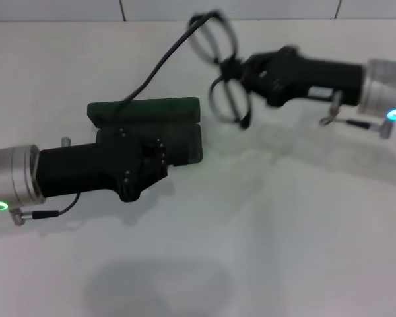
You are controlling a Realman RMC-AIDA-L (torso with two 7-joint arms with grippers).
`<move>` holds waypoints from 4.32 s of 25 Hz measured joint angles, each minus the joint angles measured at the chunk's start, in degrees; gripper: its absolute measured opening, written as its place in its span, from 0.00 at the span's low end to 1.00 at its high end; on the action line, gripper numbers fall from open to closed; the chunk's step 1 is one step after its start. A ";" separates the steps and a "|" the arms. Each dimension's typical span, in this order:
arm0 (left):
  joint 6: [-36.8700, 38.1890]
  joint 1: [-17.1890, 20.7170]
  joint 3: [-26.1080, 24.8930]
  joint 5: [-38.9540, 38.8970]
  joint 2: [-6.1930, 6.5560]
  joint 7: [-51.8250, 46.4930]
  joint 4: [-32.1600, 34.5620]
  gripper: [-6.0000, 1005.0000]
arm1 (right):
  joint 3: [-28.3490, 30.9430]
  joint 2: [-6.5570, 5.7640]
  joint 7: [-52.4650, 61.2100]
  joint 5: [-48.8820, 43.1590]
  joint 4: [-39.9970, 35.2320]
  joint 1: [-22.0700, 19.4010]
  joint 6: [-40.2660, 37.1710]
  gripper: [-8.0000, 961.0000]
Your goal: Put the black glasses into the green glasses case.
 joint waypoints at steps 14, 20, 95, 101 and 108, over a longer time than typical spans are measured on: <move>-0.15 0.07 0.05 2.67 0.07 -0.69 -0.07 0.01 | 0.70 0.82 -21.96 -14.17 -14.81 -7.42 10.68 0.09; -0.34 0.06 0.06 2.72 0.10 -0.72 -0.07 0.01 | -6.11 0.99 -32.42 -10.38 -15.33 -7.55 10.32 0.09; -2.13 1.14 0.26 2.18 0.31 -0.38 0.28 0.01 | -14.77 0.95 -27.85 5.67 -7.47 -1.77 0.59 0.11; -2.05 0.21 0.56 2.18 0.01 -0.55 -0.03 0.01 | -15.62 0.95 -27.83 5.67 -7.25 -1.76 0.51 0.11; -2.03 -0.10 0.42 2.18 -0.30 -0.57 0.04 0.01 | -16.32 0.95 -27.80 5.75 -7.24 -1.67 -0.21 0.11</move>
